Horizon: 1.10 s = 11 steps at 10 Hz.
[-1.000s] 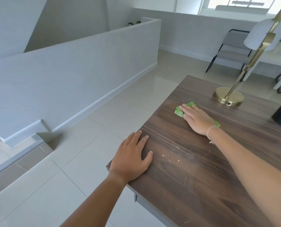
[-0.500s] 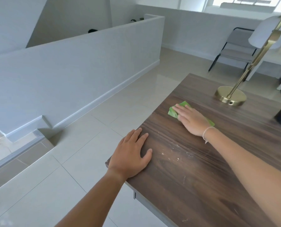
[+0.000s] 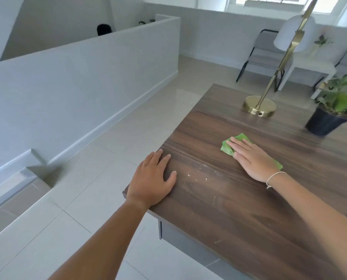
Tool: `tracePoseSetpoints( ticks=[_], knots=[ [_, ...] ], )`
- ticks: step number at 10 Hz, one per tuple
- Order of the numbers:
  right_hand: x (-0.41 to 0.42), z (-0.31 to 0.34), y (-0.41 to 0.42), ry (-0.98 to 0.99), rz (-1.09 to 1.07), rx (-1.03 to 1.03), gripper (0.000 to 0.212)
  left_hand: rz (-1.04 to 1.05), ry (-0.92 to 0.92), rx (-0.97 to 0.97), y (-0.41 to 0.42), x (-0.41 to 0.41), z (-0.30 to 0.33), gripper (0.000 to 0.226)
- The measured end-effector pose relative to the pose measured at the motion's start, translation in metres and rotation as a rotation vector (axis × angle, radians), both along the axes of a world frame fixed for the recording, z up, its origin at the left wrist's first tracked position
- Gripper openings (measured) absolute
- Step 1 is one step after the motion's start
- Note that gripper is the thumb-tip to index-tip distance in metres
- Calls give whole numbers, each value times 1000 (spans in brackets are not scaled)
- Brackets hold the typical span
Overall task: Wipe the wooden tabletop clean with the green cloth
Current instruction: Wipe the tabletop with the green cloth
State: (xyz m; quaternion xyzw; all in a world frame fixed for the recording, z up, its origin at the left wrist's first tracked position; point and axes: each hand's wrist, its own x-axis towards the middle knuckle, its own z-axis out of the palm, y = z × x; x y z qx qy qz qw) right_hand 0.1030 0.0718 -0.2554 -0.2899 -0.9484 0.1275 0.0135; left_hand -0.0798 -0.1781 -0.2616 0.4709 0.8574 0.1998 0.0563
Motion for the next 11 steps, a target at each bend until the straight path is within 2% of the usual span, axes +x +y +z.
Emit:
tracePoseSetpoints(
  ticks=[1,2,4,5,6,7,8,9,10,11],
  knots=[
    [5,6,11,-57,-259,13,46,-12,5,-5,0,0,1,59],
    [-16,6,-21,-37,-304,13,48,-20,15,-8,1,0,1,59],
    [-27,-6,-123,25,-81,36,47,-46,20,-15,2,-3,0,56],
    [-15,8,-126,143,-110,-215,47,-64,7,-12,0,-4,2,54],
    [13,27,-115,468,-333,-370,45,-67,-23,-7,1,-3,8,52],
    [68,25,-94,342,-524,-187,45,-77,1,42,13,12,19,51],
    [107,7,-84,40,-613,-56,46,-204,44,76,45,49,30,51],
    [110,-3,-83,-3,-605,25,47,-282,27,33,81,98,32,54],
    [111,-5,-81,-2,-601,32,48,-192,-4,-114,101,123,19,63],
    [113,-9,-78,0,-595,46,48,-135,41,-174,104,115,5,70]
  ],
)
